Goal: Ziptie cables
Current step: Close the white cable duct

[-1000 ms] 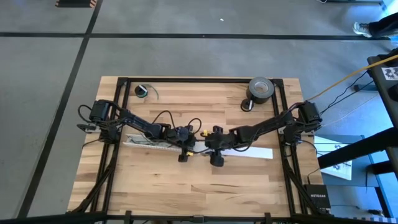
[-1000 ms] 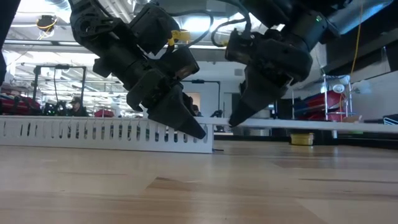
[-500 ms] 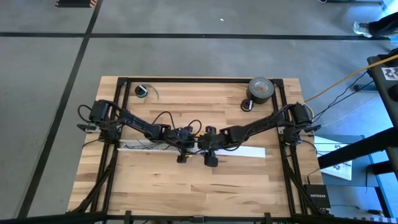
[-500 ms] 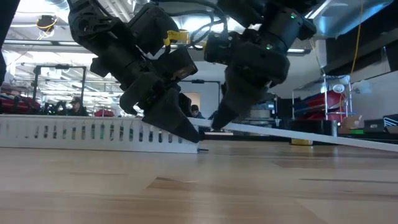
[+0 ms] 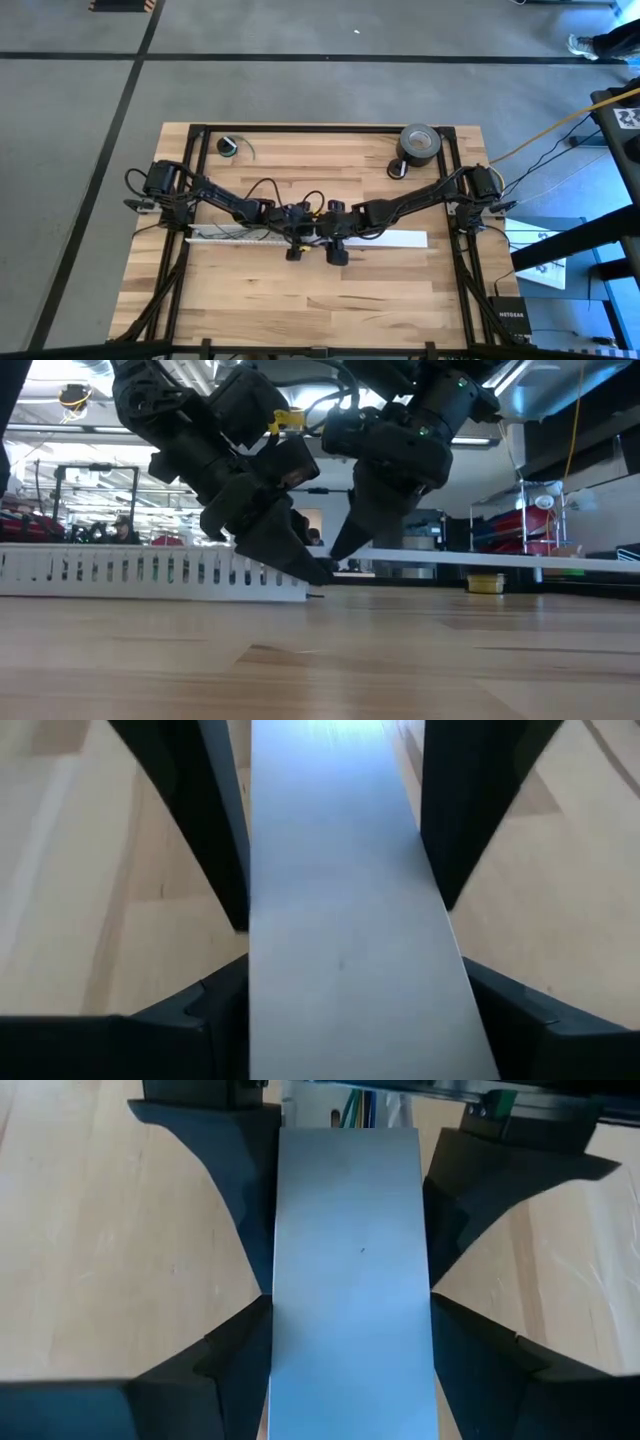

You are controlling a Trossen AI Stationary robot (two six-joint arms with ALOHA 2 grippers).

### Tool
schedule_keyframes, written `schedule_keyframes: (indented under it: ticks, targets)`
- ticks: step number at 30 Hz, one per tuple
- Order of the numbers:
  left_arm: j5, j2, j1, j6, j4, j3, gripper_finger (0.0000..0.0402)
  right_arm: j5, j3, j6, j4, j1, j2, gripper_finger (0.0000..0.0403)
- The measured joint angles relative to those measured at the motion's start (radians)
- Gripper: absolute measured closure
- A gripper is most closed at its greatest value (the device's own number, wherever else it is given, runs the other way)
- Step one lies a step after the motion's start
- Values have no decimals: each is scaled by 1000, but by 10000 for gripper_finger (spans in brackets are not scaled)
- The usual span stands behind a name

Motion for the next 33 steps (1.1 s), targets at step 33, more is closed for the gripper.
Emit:
schedule_keyframes:
  ticks: [33]
  targets:
    - [-26,-251,5,-68,-325,-93,88,-3,-1,2,-19,0,-2,185]
